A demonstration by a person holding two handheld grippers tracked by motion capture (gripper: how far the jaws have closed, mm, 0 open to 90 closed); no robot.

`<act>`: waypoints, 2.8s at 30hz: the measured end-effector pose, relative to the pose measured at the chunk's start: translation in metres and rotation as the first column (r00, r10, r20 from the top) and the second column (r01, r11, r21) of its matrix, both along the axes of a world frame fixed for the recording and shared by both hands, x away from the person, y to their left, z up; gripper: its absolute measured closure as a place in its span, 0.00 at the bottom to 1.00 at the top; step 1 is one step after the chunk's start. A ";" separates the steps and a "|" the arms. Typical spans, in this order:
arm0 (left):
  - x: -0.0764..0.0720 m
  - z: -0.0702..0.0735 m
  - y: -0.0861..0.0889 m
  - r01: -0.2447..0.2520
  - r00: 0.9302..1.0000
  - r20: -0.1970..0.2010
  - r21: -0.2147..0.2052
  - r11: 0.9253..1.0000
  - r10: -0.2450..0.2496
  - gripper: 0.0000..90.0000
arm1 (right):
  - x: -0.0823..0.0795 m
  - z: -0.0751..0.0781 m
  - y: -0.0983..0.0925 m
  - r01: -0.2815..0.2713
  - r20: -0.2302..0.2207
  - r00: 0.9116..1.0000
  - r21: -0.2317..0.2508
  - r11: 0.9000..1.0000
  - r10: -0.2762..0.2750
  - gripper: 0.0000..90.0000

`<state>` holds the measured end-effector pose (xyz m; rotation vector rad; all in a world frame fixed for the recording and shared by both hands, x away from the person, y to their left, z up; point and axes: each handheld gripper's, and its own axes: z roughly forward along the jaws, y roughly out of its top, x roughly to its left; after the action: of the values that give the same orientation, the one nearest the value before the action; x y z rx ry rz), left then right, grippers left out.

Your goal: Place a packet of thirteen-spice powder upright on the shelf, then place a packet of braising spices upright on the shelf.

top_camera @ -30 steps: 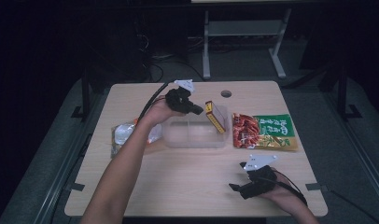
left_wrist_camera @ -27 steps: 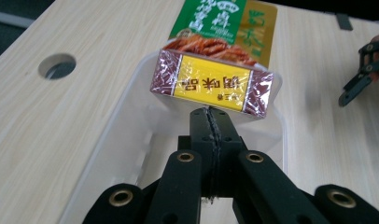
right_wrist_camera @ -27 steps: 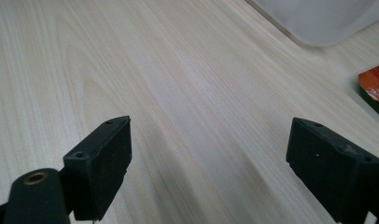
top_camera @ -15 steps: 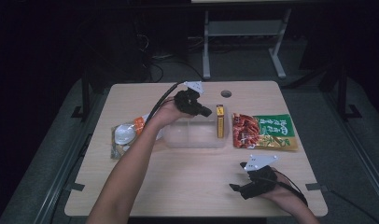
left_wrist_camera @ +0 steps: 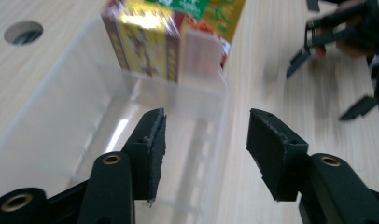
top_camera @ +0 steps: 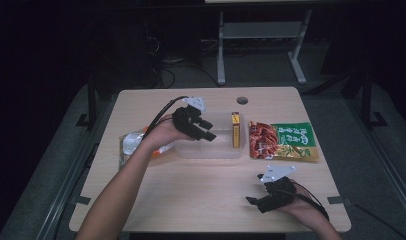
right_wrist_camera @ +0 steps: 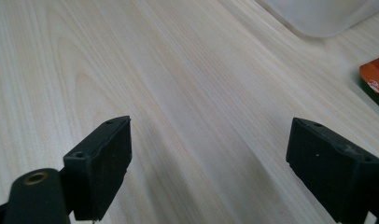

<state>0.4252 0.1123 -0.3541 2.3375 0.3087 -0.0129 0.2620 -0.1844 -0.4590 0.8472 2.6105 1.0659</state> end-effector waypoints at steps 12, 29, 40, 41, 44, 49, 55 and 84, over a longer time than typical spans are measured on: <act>-0.050 -0.020 0.040 -0.063 0.998 0.005 -0.009 0.998 0.063 0.44 | 0.004 0.003 -0.001 -0.015 -0.047 0.999 -0.026 1.000 0.014 0.10; -0.111 -0.069 0.086 -0.132 0.991 -0.001 -0.014 0.991 0.132 0.22 | 0.011 0.012 -0.005 0.035 -0.059 0.998 0.009 0.999 -0.035 0.39; -0.146 -0.090 0.113 -0.178 0.984 0.004 -0.036 0.983 0.178 0.16 | 0.039 0.018 -0.011 0.148 -0.048 0.988 0.004 0.989 -0.148 0.91; -0.149 -0.090 0.115 -0.178 0.984 0.003 -0.041 0.983 0.178 0.16 | 0.042 0.019 -0.012 0.155 -0.045 0.987 0.001 0.988 -0.155 0.96; -0.156 -0.093 0.118 -0.195 0.981 -0.009 -0.066 0.979 0.195 0.16 | 0.054 0.022 -0.015 0.190 -0.034 0.981 -0.008 0.982 -0.190 1.00; -0.158 -0.098 0.114 -0.160 0.987 -0.006 -0.040 0.986 0.160 0.16 | 0.076 0.024 -0.025 0.229 -0.021 0.973 -0.024 0.973 -0.230 1.00; -0.157 -0.100 0.113 -0.155 0.988 0.002 -0.034 0.987 0.155 0.16 | 0.105 0.023 -0.036 0.301 -0.013 0.953 -0.027 0.953 -0.301 1.00; -0.154 -0.103 0.117 -0.168 0.985 0.023 -0.016 0.986 0.168 0.16 | 0.223 -0.004 -0.038 0.526 -0.010 0.850 -0.045 0.849 -0.527 1.00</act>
<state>0.2710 0.2294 -0.4571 2.2890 0.4915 0.0954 0.4849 -0.2226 -0.4628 1.4592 2.1879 0.8393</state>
